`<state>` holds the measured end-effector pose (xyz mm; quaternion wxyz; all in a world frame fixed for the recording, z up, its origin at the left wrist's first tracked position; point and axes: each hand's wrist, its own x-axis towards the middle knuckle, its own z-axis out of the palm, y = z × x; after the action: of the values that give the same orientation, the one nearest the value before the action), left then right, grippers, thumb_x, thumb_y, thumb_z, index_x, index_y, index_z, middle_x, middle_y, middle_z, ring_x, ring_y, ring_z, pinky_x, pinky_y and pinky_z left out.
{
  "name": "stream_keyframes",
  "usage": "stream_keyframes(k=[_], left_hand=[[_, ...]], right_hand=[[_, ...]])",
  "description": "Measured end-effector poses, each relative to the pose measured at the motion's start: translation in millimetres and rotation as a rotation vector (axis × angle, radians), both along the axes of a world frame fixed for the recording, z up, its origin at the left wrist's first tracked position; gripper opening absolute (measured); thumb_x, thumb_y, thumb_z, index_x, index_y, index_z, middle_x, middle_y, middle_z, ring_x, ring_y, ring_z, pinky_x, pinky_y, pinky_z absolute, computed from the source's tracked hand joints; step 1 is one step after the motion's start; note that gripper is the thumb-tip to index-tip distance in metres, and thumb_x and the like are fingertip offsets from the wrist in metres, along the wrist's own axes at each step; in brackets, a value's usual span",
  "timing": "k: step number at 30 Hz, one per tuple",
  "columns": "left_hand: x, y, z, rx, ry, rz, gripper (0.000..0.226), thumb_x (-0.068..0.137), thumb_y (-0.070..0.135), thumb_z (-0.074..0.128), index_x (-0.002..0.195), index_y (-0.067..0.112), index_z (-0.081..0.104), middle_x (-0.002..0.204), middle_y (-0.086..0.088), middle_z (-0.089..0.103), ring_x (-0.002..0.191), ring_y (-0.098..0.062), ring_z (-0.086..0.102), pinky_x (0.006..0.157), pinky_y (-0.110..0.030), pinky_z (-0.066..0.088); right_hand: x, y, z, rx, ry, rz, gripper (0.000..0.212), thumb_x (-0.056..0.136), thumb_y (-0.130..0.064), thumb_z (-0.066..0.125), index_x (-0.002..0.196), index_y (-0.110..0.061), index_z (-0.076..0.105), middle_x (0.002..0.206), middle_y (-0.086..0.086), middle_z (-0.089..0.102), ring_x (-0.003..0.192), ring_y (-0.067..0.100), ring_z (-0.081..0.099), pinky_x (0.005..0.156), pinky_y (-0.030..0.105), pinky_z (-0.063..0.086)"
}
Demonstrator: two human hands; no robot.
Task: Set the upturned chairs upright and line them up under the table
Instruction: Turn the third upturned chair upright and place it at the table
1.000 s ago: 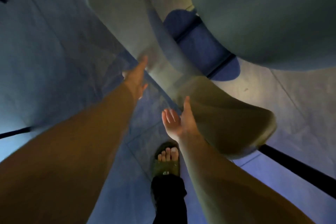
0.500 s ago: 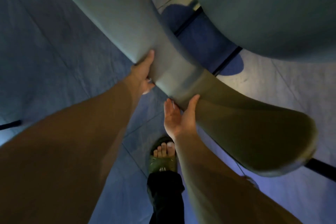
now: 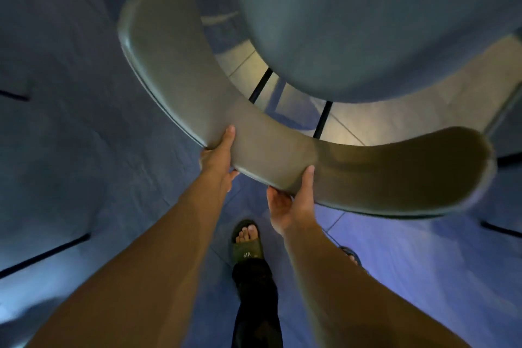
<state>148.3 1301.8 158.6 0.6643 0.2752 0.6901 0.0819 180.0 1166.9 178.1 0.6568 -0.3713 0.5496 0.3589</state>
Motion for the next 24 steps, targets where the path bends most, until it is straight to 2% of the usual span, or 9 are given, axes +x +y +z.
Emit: stream_keyframes(k=[2,3,5,7,10,14,17,20,24], left_hand=[[15,-7,32,0.029,-0.001,-0.017,0.064,0.077,0.042,0.078,0.130,0.018,0.052,0.123,0.002,0.063,0.107,-0.018,0.062,0.073,-0.036,0.056],[20,-11,48,0.038,-0.013,-0.029,0.061,0.077,0.040,0.079,0.128,0.018,0.053,0.120,0.002,0.064,0.104,-0.017,0.062,0.067,-0.033,0.056],[33,-17,80,0.020,-0.079,-0.097,0.057,0.079,0.037,0.078,0.128,0.018,0.055,0.119,0.002,0.066,0.101,-0.016,0.065,0.060,-0.030,0.056],[49,-21,110,-0.002,-0.115,-0.208,0.053,0.082,0.035,0.075,0.128,0.017,0.055,0.119,-0.002,0.067,0.096,-0.016,0.066,0.063,-0.031,0.057],[80,-30,153,-0.008,-0.112,-0.260,0.047,0.089,0.032,0.068,0.130,0.016,0.053,0.120,-0.004,0.064,0.092,-0.016,0.063,0.064,-0.036,0.056],[119,-51,204,-0.070,-0.152,-0.206,0.042,0.092,0.024,0.064,0.130,0.011,0.052,0.123,-0.010,0.060,0.099,-0.024,0.062,0.051,-0.039,0.056],[139,-65,241,-0.093,-0.204,-0.149,0.023,0.095,0.013,0.059,0.118,0.011,0.055,0.111,-0.014,0.062,0.077,-0.021,0.062,0.057,-0.038,0.056],[152,-78,277,-0.077,-0.181,-0.197,0.012,0.096,0.010,0.056,0.108,0.012,0.055,0.110,-0.016,0.061,0.072,-0.020,0.059,0.066,-0.044,0.052],[174,-83,318,-0.013,-0.141,-0.313,0.031,0.098,0.008,0.051,0.129,0.009,0.052,0.126,-0.018,0.060,0.065,-0.018,0.055,0.075,-0.044,0.048]], right_hand=[[15,-5,27,-0.014,-0.032,0.005,0.076,0.077,-0.061,0.069,0.132,-0.011,0.055,0.111,0.007,0.070,0.092,0.018,0.067,0.089,0.029,0.055],[25,-10,43,-0.014,-0.050,0.022,0.075,0.077,-0.061,0.069,0.132,-0.011,0.056,0.106,0.007,0.070,0.090,0.017,0.067,0.089,0.029,0.054],[48,-23,72,0.000,-0.088,0.056,0.067,0.080,-0.058,0.067,0.126,-0.011,0.056,0.091,0.006,0.067,0.080,0.016,0.064,0.076,0.027,0.054],[70,-40,98,0.007,-0.120,0.103,0.055,0.084,-0.052,0.066,0.119,-0.011,0.056,0.080,0.006,0.062,0.069,0.015,0.061,0.063,0.026,0.053],[104,-59,141,-0.010,-0.166,0.177,0.048,0.089,-0.042,0.065,0.121,-0.009,0.053,0.086,0.010,0.061,0.072,0.019,0.060,0.062,0.030,0.053],[140,-76,195,-0.047,-0.185,0.225,0.043,0.090,-0.036,0.065,0.118,-0.009,0.049,0.090,0.013,0.060,0.076,0.021,0.061,0.058,0.032,0.052],[156,-91,231,-0.055,-0.184,0.250,0.045,0.090,-0.035,0.065,0.123,-0.008,0.049,0.088,0.013,0.059,0.074,0.022,0.060,0.044,0.027,0.054],[160,-104,260,-0.054,-0.150,0.232,0.052,0.090,-0.033,0.065,0.130,-0.006,0.048,0.090,0.014,0.060,0.075,0.024,0.061,0.038,0.027,0.053],[162,-107,296,-0.053,-0.126,0.215,0.051,0.093,-0.032,0.061,0.132,-0.003,0.048,0.093,0.015,0.062,0.075,0.026,0.063,0.036,0.028,0.054]])
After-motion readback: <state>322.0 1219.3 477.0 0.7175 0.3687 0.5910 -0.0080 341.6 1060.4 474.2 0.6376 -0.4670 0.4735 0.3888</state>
